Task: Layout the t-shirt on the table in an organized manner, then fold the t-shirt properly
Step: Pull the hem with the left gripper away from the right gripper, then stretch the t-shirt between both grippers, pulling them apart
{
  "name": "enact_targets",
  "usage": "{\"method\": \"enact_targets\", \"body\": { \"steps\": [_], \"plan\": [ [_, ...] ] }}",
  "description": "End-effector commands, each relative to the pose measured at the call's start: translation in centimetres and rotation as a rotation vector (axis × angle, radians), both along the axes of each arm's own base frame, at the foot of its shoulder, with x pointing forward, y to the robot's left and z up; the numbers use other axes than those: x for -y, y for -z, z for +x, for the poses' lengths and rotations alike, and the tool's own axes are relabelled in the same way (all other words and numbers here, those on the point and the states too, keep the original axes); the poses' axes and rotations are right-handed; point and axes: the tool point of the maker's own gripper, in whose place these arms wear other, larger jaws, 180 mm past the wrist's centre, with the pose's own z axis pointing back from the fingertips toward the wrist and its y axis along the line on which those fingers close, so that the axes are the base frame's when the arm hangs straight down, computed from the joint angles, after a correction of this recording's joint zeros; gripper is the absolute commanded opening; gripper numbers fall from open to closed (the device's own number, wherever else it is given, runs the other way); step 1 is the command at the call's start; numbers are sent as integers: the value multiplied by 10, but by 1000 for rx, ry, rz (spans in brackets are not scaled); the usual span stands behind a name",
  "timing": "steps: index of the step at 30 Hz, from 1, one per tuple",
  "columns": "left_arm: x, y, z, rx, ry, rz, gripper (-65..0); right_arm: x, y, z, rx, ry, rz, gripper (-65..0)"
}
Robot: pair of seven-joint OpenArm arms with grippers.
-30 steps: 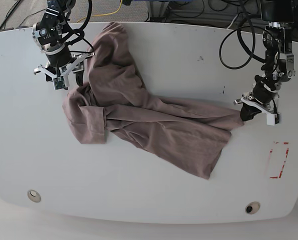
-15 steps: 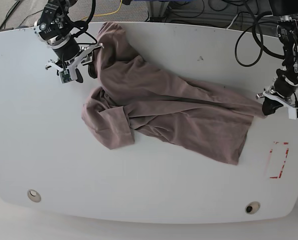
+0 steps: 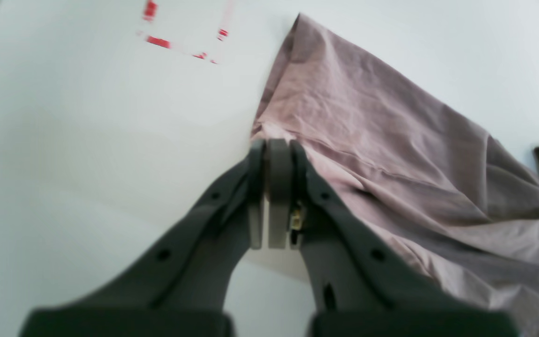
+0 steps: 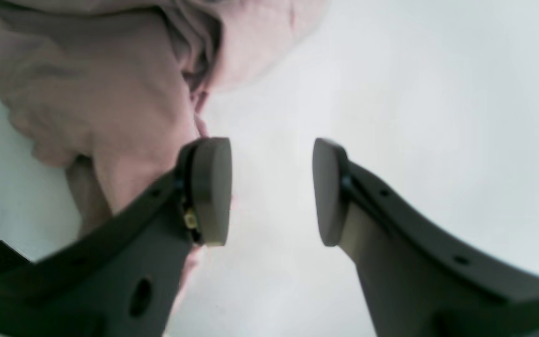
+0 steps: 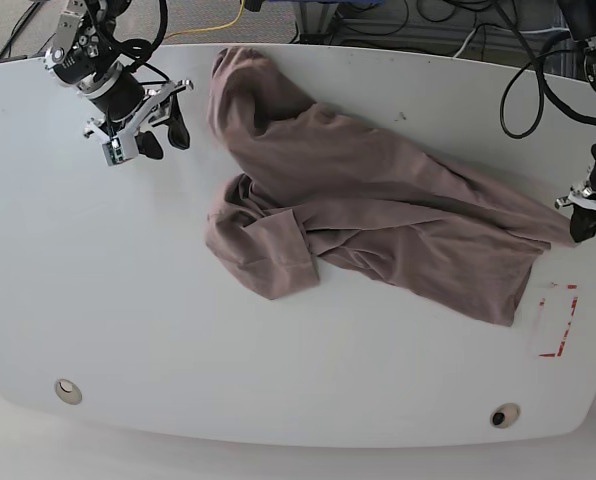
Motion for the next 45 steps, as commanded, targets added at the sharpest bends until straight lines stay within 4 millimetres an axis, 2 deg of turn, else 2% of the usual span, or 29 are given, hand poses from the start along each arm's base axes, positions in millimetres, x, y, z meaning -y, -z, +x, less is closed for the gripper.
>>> {"method": "enact_targets", "body": {
  "steps": [1,8,14,21,27,32,37,39,41,45],
  "plan": [
    [-3,-23,11,63,16,26,-650,-2,-7,1,14,-13,7,-374],
    [-9,-32,13,72,20,52,-650,-4,15,-19,-127,-41,-26,-377],
    [-7,-31,13,68,25,51,-650,-28,26,-30,-197,-95,1,-376],
    [-7,-30,13,67,26,53,-650,-70,31,-39,-224,-214,50,-376],
    [-6,-29,13,65,26,50,-650,-98,35,-49,-247,-290,88,-377],
    [-6,-29,13,65,26,50,-650,-111,49,-60,-303,-324,121,-380],
    [-6,-29,12,64,26,50,-650,-112,61,-61,-338,-322,137,-385],
    [-6,-29,12,64,27,48,-650,-112,65,-62,-351,-318,141,-407],
    [-6,-29,12,64,27,48,-650,-111,66,-58,-347,-317,140,-469],
    [-6,-29,12,64,27,48,-650,-108,65,-51,-334,-318,123,-650]
  ]
}}
